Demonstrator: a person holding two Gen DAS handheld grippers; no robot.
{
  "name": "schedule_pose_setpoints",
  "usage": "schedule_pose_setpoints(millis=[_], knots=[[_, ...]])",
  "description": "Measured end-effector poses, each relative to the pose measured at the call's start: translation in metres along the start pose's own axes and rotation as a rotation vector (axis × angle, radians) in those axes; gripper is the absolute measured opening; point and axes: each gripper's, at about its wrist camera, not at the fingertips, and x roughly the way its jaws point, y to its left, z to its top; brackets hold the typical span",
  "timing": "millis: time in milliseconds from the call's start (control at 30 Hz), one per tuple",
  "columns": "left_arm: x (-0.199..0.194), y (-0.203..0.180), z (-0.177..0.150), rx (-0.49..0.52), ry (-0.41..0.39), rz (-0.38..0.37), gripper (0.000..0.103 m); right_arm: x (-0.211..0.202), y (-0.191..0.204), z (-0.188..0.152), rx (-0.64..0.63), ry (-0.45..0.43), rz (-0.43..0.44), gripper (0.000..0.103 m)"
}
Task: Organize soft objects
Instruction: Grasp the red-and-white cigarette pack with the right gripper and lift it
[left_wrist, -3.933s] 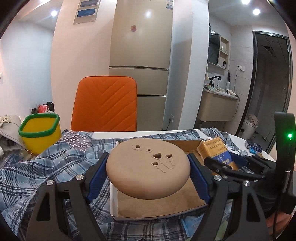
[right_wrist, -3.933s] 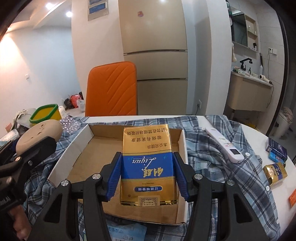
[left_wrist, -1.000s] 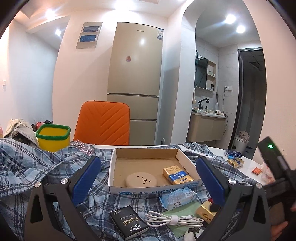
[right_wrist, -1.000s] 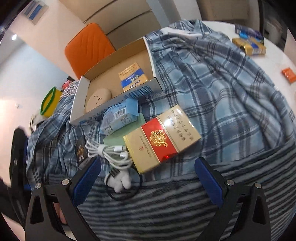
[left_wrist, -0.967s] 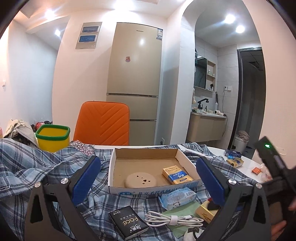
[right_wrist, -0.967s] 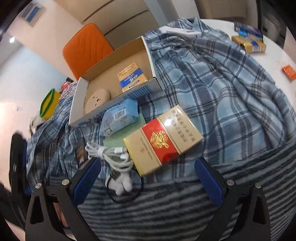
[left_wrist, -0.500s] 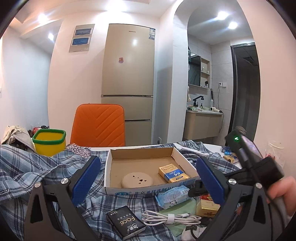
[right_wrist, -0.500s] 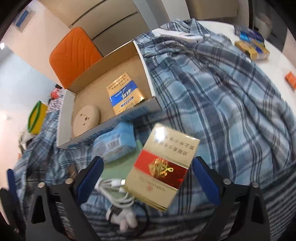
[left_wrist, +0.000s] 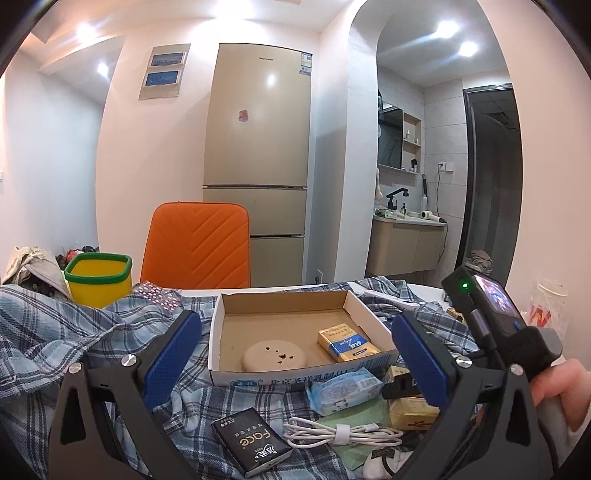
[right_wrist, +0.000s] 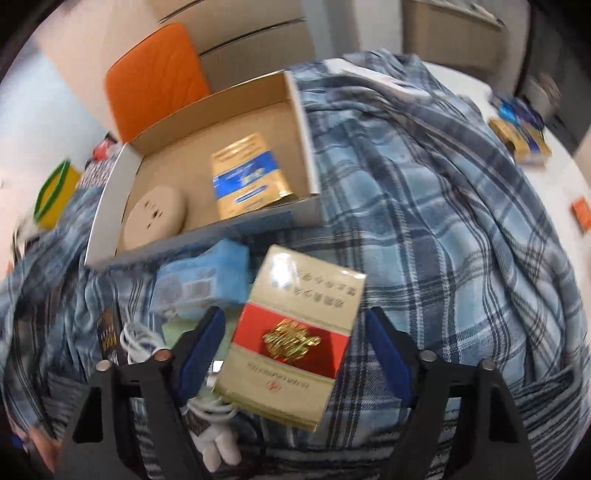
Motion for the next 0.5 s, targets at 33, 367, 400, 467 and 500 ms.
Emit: schedule_pose_setpoints(millis=[33, 367, 400, 467, 500], knots=[[0.000, 0.001, 0.000, -0.002, 0.001, 0.001, 0.103, 0.001, -0.003, 0.001, 0.009, 0.001, 0.008, 0.066], [0.007, 0.005, -0.001, -0.020, 0.033, 0.035, 0.103, -0.053, 0.017, -0.021, -0.330, -0.285, -0.055, 0.062], [0.009, 0.006, -0.001, -0.026, 0.039, 0.043, 0.103, -0.061, 0.020, -0.026, -0.372, -0.345, -0.061, 0.062], [0.013, 0.010, -0.002, -0.039, 0.059, 0.061, 0.103, -0.075, 0.023, -0.037, -0.453, -0.484, -0.082, 0.062], [0.015, 0.012, -0.002, -0.047, 0.070, 0.066, 0.103, -0.080, 0.026, -0.041, -0.480, -0.533, -0.087, 0.062]])
